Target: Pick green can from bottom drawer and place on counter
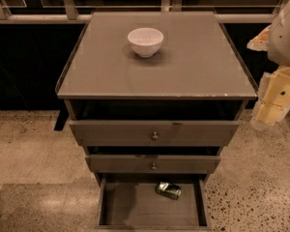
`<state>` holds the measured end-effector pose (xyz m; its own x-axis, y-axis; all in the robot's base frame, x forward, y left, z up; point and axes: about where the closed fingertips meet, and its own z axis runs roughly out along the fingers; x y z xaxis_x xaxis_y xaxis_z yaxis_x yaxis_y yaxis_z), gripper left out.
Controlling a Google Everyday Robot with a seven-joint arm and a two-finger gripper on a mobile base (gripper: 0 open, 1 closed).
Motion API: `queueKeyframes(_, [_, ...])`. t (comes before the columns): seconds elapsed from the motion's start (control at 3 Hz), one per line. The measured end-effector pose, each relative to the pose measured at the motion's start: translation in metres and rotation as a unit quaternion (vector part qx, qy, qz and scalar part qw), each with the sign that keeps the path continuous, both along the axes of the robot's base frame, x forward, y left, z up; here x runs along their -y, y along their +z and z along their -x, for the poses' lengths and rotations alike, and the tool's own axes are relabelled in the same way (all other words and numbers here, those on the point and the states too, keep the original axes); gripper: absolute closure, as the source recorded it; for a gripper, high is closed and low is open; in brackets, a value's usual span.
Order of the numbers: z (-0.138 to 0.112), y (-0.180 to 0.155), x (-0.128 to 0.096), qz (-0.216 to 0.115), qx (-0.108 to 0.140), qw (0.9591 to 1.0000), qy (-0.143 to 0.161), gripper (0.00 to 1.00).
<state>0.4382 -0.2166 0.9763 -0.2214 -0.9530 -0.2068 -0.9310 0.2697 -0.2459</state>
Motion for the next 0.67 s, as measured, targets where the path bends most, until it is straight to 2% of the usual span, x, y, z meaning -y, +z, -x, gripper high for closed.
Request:
queueKeyframes(0.33, [0.0,0.0,0.0,0.0,0.0,1.0,0.0,0.0])
queueKeyframes(0.67, [0.0007,-0.0075,0.0022,-0.011,0.019,0.9998,-0.001,0.0])
